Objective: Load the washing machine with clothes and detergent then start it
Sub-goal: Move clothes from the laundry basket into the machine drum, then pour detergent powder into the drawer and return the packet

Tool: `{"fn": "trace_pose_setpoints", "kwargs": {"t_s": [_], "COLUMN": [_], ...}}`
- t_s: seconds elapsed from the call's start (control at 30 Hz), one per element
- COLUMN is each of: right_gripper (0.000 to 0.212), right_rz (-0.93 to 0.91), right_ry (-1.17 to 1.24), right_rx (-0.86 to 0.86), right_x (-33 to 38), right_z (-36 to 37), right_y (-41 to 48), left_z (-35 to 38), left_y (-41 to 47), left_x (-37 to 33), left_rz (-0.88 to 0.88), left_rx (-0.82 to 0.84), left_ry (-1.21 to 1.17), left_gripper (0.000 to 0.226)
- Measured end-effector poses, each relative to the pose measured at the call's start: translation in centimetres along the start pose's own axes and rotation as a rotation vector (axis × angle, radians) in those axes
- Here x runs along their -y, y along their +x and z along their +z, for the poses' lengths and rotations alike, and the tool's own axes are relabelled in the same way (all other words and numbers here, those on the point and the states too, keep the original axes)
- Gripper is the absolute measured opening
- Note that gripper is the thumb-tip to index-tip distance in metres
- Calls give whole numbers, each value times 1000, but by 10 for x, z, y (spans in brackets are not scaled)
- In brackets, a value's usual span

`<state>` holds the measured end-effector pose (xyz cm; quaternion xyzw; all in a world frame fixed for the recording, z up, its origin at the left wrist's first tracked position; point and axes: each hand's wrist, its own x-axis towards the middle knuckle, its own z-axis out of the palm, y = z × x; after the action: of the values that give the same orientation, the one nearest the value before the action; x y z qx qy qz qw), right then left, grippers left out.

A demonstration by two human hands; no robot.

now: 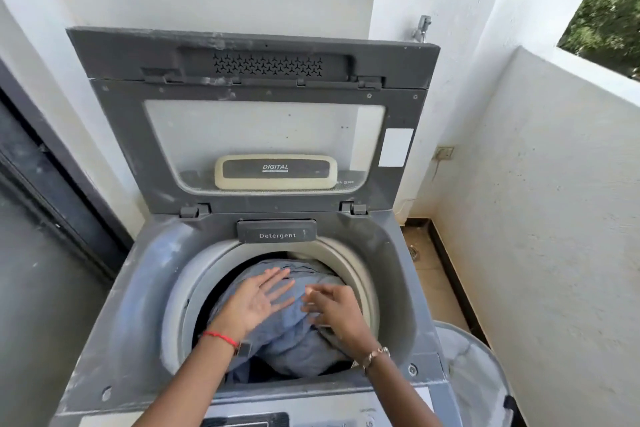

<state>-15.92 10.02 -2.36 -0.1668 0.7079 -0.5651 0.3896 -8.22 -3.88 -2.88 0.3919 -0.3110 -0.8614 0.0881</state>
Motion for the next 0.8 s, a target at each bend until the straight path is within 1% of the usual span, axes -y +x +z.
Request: {"fn": "trace_pose_setpoints", "kwargs": {"t_s": [0.03, 0.07, 0.13, 0.17, 0.23, 0.3, 0.37, 0.47, 0.53, 0.67, 0.73, 0.8], "right_gripper": [13, 13, 12, 17, 22, 24, 32, 53, 58, 52, 46, 39], "right_rz": [48, 86, 121, 139, 162, 183, 211, 260, 270, 274, 271, 273], "right_ry": [153, 265, 486, 591, 737, 810, 849, 868, 884, 934, 974, 996], "right_rx": [-2, -18, -59, -83, -115, -140, -177, -227, -243, -271, -268, -258], "right_x": [4, 8, 16, 19, 25, 29, 32, 31, 27, 17, 13, 11], "right_z": [6, 12, 23, 27, 33, 39, 43, 46, 48, 54, 55, 55], "right_y": [11, 23, 46, 56, 71, 86, 100, 114, 123, 138, 144, 150], "left_z": [-4, -9, -12, -10, -3, 3, 4, 4, 2, -1, -2, -1], "left_y": [6, 15, 31, 37, 46, 52, 60, 70, 79, 94, 104, 109], "left_x": [-6, -11, -16, -18, -23, -28, -30, -31, -30, -28, -27, -25], "left_rz": [4, 24, 54, 65, 83, 83, 73, 70, 81, 92, 83, 108], "left_rx": [-2, -17, -62, -87, -121, -123, -120, -125, -122, -158, -160, -127], "left_ry": [-137, -205, -258, -280, -328, -394, -447, -480, -485, -500, -503, -524], "left_gripper": [30, 26, 23, 24, 32, 44, 46, 47, 47, 30, 30, 37]}}
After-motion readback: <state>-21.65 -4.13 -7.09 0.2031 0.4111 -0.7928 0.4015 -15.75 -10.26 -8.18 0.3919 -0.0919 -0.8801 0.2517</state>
